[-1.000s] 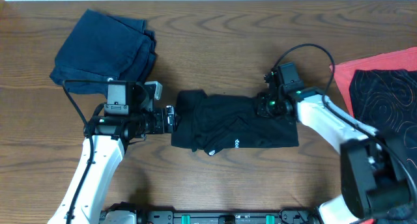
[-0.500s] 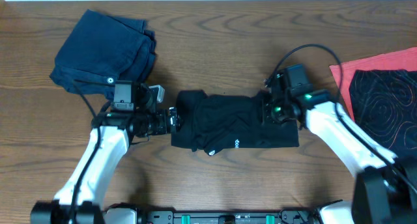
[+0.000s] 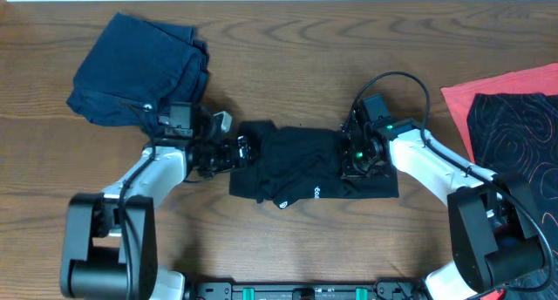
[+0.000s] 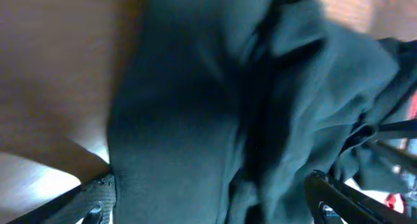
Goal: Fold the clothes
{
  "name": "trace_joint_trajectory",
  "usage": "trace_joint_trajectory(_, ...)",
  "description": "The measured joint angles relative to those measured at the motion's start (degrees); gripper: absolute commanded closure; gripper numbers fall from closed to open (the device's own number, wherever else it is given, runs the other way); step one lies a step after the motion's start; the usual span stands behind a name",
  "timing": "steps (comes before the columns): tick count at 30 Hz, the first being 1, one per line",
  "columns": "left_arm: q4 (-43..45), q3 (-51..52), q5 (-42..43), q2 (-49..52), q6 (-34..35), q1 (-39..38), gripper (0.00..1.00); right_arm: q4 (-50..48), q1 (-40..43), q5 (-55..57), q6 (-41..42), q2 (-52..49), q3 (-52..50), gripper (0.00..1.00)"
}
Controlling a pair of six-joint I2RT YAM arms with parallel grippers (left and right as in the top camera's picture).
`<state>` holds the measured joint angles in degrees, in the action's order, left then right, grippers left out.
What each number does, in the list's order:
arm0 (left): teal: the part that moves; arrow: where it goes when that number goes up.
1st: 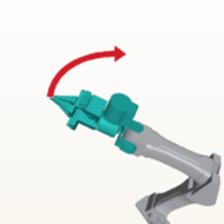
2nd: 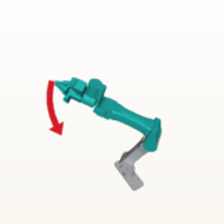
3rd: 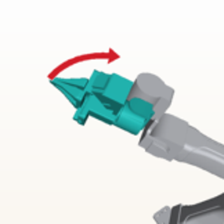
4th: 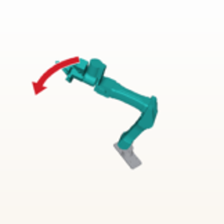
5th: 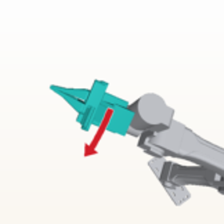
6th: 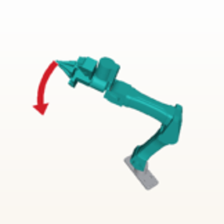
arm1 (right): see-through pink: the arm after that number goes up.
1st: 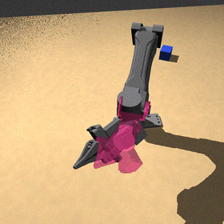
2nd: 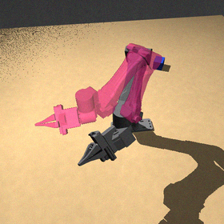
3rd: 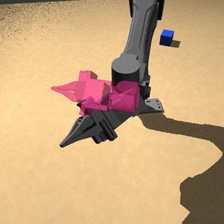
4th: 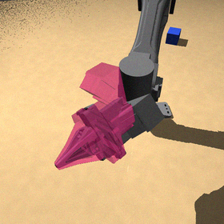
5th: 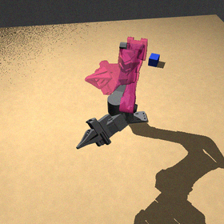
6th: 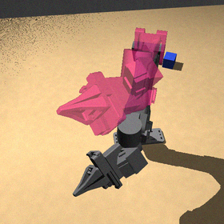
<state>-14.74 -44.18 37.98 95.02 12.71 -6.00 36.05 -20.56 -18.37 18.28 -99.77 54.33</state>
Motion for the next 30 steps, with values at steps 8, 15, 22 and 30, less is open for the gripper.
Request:
trace_joint_trajectory(8,12.37,-1.88,2.86,5.53,5.99,-10.88,0.22,0.00,0.00,-0.02,0.00,0.00,0.00,0.97)
trace_joint_trajectory(15,11.15,-0.68,2.16,7.72,8.48,-12.46,0.94,0.17,0.02,-0.07,0.00,-0.04,0.04,0.98)
trace_joint_trajectory(22,-4.00,-1.55,0.57,4.04,6.54,-10.27,0.94,4.15,-0.07,-0.50,-0.09,1.16,0.07,0.99)
trace_joint_trajectory(30,-37.09,-16.13,-15.43,-6.16,-2.80,-7.17,0.94,6.34,0.81,2.95,0.76,12.44,-0.50,0.97)
